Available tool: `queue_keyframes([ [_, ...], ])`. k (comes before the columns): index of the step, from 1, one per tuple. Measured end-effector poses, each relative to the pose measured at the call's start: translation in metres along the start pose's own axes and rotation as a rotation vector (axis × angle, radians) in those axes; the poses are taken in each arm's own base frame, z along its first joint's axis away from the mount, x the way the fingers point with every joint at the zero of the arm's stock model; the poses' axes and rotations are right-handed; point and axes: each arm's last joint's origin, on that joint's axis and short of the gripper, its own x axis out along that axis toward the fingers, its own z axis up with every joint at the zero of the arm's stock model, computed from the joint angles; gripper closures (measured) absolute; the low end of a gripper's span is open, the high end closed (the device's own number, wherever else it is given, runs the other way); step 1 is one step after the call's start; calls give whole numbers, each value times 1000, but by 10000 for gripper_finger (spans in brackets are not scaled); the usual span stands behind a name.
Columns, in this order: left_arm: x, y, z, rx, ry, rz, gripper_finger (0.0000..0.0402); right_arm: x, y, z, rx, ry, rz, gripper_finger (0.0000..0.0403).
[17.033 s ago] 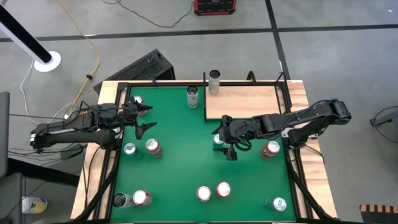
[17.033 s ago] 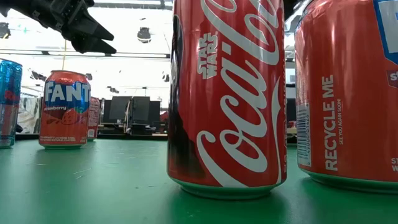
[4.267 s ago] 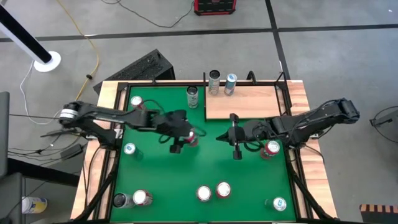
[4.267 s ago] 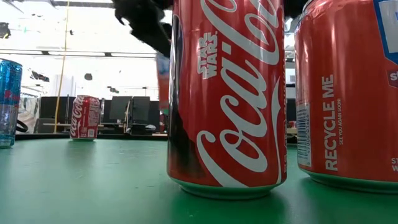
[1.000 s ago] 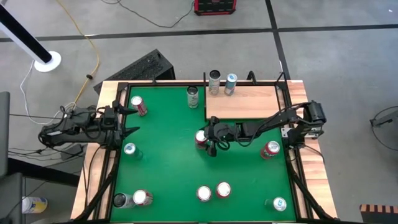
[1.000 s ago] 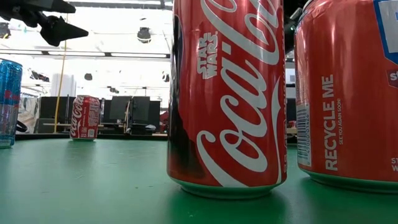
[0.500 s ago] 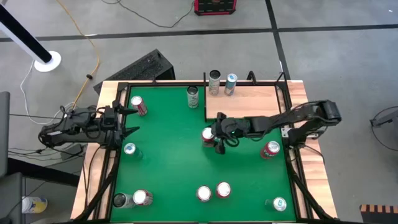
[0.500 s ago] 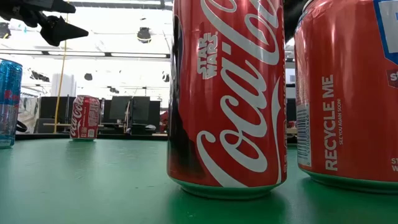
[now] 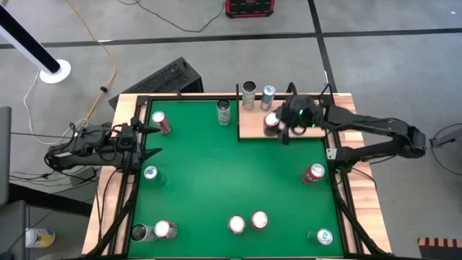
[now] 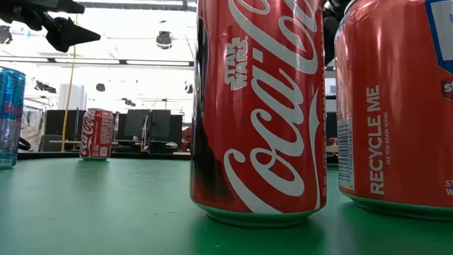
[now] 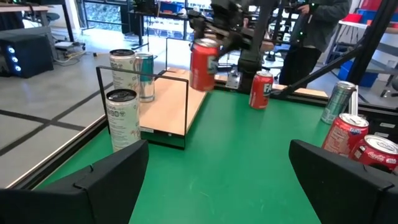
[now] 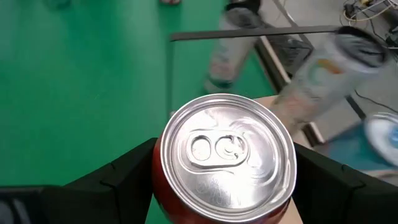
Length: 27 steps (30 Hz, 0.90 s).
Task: Sort soda cans
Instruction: Put the left orange soda can on the shelf
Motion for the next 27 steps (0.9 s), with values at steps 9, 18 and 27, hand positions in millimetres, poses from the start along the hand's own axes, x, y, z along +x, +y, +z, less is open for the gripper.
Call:
queue_keyframes([
  [9,0,0,0,0,1,-2,28,0,-73,-28,168,81,-84,78],
  [18,0,0,0,0,2,-10,28,14,-111,-48,242,135,-160,78],
  [27,0,0,0,0,2,-11,28,30,-127,-63,286,191,-169,78],
])
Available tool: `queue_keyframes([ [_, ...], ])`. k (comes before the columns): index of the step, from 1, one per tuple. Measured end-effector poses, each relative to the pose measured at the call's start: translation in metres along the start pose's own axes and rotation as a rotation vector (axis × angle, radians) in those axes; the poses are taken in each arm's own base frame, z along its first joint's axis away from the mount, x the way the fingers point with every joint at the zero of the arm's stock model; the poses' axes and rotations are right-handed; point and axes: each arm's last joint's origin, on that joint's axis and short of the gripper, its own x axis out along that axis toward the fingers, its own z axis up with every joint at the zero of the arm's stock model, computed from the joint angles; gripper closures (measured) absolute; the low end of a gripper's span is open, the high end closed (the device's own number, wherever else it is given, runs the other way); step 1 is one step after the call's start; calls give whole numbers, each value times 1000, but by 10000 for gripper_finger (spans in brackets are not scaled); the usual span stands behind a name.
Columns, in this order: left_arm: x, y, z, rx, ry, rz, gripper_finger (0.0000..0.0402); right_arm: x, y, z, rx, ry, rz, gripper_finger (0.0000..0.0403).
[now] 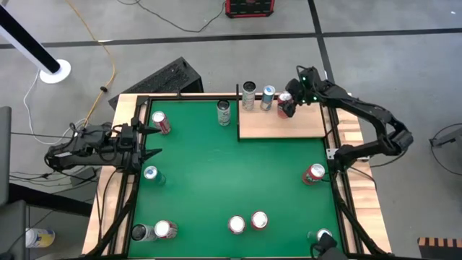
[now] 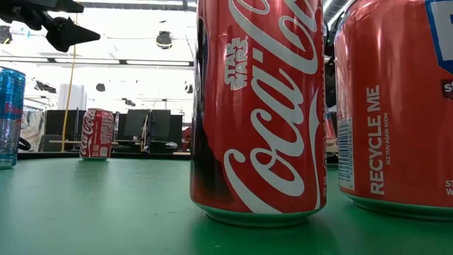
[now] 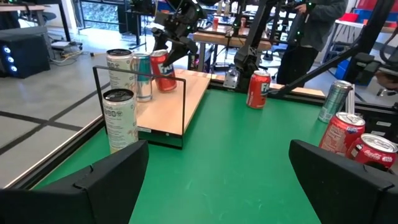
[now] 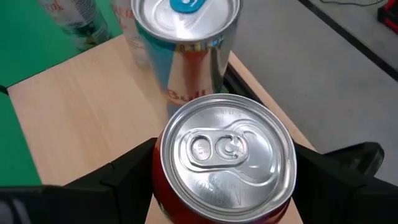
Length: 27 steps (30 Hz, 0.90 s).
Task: Sort soda cans
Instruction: Put the left orange soda can on the shelf
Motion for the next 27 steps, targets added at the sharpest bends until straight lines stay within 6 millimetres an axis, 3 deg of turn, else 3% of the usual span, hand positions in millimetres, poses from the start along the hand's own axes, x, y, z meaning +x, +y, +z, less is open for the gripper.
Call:
queue_keyframes([
  [8,0,0,0,0,0,0,28,-2,1,0,-2,-4,-6,76],
  [13,0,0,0,0,0,0,28,-4,2,-4,33,45,-16,18],
  [22,0,0,0,0,0,0,28,-8,7,-4,28,59,-7,59],
  [27,0,0,0,0,0,0,28,-29,8,11,17,-23,-24,48],
])
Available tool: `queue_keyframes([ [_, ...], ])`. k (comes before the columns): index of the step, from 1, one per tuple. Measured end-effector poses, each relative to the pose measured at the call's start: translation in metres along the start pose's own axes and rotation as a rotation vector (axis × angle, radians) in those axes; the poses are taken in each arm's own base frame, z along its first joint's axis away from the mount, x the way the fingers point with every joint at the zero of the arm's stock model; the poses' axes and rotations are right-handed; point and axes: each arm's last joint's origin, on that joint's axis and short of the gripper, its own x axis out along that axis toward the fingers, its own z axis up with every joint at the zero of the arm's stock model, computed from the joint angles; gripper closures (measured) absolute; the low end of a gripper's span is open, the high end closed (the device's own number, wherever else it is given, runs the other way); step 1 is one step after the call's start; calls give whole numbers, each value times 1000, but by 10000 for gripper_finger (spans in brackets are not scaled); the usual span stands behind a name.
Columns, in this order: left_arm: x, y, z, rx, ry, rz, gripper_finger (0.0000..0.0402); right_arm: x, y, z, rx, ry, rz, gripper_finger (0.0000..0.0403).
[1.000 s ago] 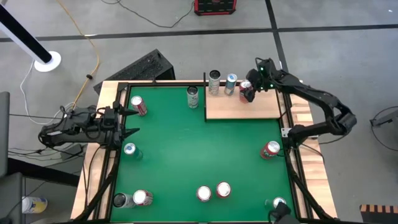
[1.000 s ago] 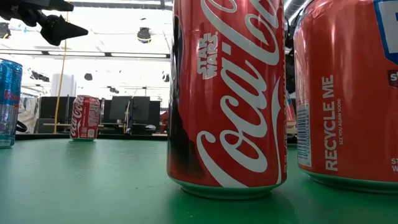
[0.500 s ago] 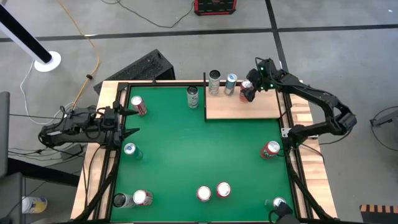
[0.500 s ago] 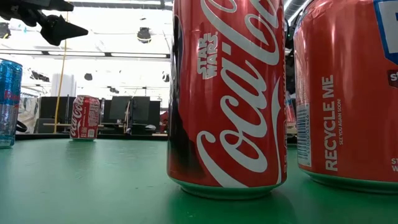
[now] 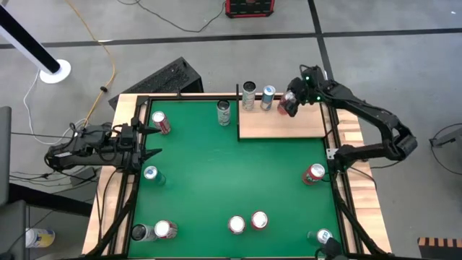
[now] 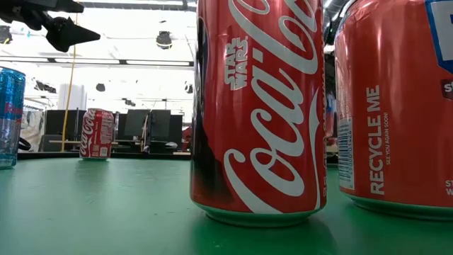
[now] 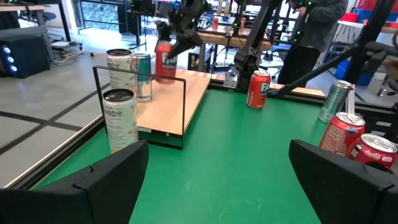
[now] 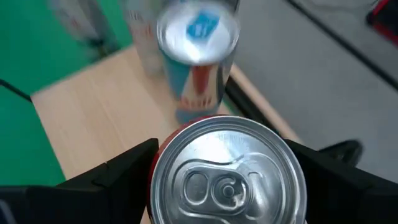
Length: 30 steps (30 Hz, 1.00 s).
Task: Sort soda cans
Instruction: Put the left orange soda can on the shelf
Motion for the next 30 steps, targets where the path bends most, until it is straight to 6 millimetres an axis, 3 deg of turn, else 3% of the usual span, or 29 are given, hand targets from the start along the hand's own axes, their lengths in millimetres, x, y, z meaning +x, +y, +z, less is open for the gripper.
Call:
queue_keyframes([
  [7,0,0,0,0,0,0,28,-31,10,12,-8,-93,-28,37],
  [22,0,0,0,0,0,0,28,-30,19,8,40,-50,-1,65],
  [26,0,0,0,0,0,0,28,-24,31,10,55,-90,21,94],
  [30,0,0,0,0,0,0,28,-18,42,10,52,-132,-21,160],
])
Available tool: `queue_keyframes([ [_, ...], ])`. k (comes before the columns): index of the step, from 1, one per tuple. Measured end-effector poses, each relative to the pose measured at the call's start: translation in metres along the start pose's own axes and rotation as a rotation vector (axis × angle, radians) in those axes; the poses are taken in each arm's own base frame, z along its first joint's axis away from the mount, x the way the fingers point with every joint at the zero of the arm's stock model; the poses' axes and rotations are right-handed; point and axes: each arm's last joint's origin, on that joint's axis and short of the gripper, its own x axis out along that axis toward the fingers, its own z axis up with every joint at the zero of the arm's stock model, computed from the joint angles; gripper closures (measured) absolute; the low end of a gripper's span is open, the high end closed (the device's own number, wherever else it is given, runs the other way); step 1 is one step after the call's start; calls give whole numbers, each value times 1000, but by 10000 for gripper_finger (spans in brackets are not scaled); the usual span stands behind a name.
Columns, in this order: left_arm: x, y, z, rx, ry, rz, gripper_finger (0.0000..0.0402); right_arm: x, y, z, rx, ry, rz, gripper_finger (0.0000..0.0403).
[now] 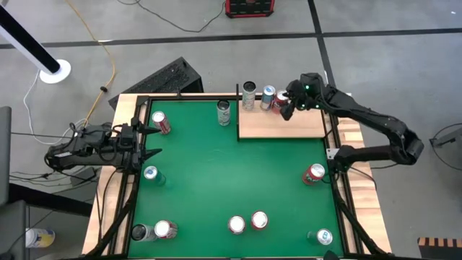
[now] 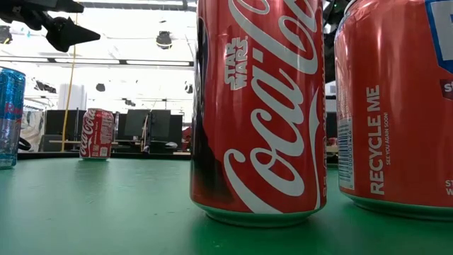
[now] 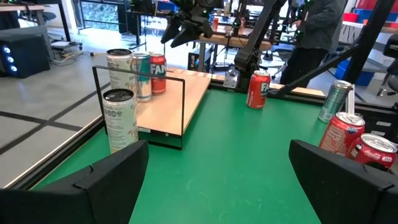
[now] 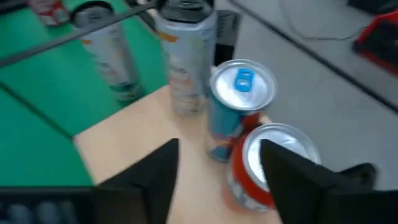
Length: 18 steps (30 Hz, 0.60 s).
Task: Sort soda cans
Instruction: Put the left orange soda can on the shelf
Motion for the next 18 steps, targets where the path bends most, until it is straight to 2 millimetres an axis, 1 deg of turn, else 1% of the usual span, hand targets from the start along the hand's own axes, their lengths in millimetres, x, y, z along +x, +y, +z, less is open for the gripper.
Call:
queue_keyframes([
  [4,0,0,0,0,0,-1,28,2,8,-2,-15,11,-52,265],
  [7,0,0,0,0,0,0,28,6,13,-4,-29,41,-33,356],
  [8,0,0,0,0,0,-1,28,8,15,-5,-33,55,-27,378],
  [9,0,0,0,0,0,-1,28,10,16,-6,-36,63,-23,385],
  [13,0,0,0,0,0,0,28,27,21,-8,-25,96,-18,384],
  [18,0,0,0,0,0,0,28,45,19,-11,-11,118,-86,387],
])
